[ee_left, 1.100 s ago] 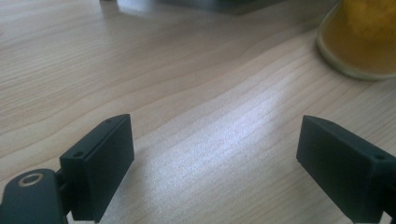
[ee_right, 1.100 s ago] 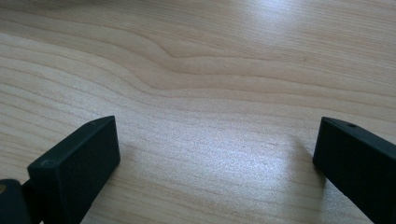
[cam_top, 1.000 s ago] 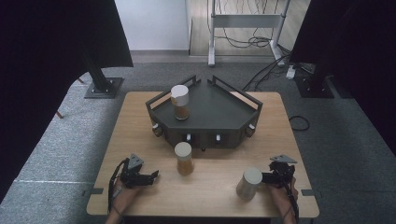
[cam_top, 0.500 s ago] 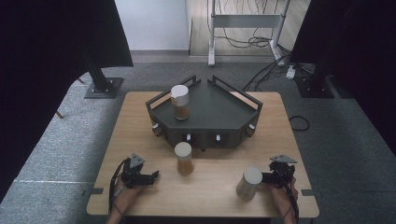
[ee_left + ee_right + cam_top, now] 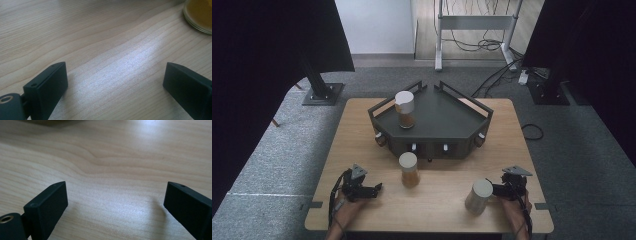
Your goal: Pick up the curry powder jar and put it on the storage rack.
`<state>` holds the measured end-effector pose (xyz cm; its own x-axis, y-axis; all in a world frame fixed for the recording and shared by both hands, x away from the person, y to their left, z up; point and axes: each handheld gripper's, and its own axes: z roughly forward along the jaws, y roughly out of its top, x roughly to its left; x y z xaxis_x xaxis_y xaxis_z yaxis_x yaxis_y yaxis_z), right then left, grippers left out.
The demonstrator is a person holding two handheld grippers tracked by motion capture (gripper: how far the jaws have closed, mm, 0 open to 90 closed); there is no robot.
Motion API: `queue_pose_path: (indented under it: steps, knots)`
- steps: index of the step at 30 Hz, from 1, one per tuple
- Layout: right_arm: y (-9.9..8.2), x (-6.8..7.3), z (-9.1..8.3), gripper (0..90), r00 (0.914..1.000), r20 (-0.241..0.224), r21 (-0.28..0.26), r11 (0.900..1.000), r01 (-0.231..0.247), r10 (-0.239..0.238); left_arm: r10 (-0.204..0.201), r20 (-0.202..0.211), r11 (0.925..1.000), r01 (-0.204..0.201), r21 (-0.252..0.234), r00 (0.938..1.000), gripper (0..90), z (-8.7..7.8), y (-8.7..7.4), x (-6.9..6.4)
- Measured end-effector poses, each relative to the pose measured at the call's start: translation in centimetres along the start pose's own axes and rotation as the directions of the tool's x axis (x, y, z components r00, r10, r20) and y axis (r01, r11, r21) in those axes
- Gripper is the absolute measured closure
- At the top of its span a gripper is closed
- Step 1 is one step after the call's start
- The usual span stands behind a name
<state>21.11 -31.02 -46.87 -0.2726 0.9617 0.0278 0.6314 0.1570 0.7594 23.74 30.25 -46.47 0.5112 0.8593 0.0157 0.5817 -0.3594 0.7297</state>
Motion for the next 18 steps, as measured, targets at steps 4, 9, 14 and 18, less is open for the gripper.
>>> queue_pose_path:
  steps: [4,9,14,18]
  knots:
    - [-0.1,0.2,-0.8,4.9,1.0,0.003,-0.04,0.9992,0.001,-0.001,-0.002,-0.002,1.0,0.002,0.001,1.0,4.9,0.0,0.0,0.0]
    - [-0.1,0.4,-2.2,5.4,0.9999,-0.002,-0.091,0.9958,-0.013,0.013,-0.002,-0.002,1.0,0.002,0.002,1.0,4.7,0.0,0.0,0.0]
    - [0.1,0.4,-3.3,5.9,0.9992,-0.022,-0.125,0.9915,-0.037,0.034,-0.001,-0.001,1.0,0.001,0.003,1.0,4.6,0.0,0.0,0.0]
    - [0.5,0.7,-4.2,6.2,0.9989,-0.027,-0.15,0.9877,-0.042,0.038,0.001,0.003,1.0,-0.001,0.005,1.0,3.7,0.0,0.1,0.0]
